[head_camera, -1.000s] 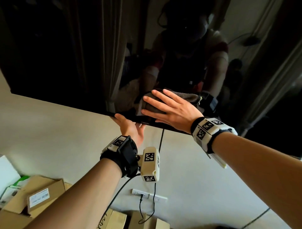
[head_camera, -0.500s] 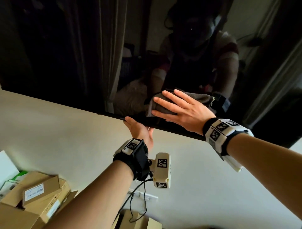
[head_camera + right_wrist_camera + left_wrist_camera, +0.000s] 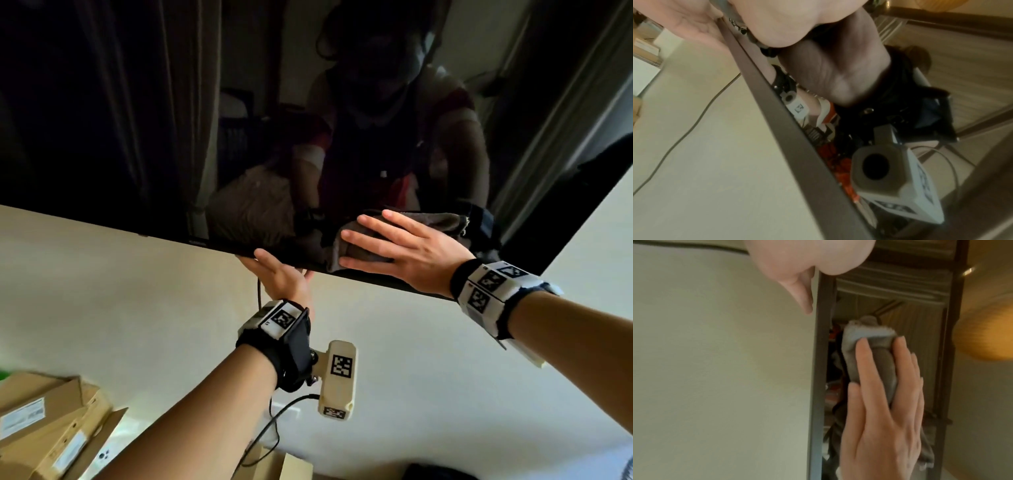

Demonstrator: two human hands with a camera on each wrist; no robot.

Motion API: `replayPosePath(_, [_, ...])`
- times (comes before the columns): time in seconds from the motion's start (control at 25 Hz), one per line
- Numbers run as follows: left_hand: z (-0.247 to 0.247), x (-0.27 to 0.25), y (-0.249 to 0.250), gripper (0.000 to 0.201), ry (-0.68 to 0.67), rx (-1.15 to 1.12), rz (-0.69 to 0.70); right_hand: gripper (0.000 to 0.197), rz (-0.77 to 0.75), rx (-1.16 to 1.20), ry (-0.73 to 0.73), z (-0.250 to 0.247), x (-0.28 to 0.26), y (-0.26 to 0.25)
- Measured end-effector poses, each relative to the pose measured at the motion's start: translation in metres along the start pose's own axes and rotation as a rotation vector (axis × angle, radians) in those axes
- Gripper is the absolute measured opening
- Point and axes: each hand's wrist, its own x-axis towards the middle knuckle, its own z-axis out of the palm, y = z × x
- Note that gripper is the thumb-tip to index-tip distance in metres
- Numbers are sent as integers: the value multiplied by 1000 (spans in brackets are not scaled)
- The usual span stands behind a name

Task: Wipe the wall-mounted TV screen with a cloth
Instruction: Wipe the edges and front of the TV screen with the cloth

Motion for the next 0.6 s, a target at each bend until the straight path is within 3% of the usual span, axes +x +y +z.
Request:
replayPosePath(0.2, [21,-31,-15,49,79,80,95,69,22,35,-26,1,-10,2])
replayPosePath(0.32, [21,-33,-21,50,86,67,76,74,20,-19,-32,0,-55,6])
replayPosePath(0.52, [32,-57,-37,49,64,24,64,74,52,6,-28,1,-34,-2])
replayPosePath(0.6, [37,-60,-41,49,85,31,84,78,20,0,-53,8,-61,-4])
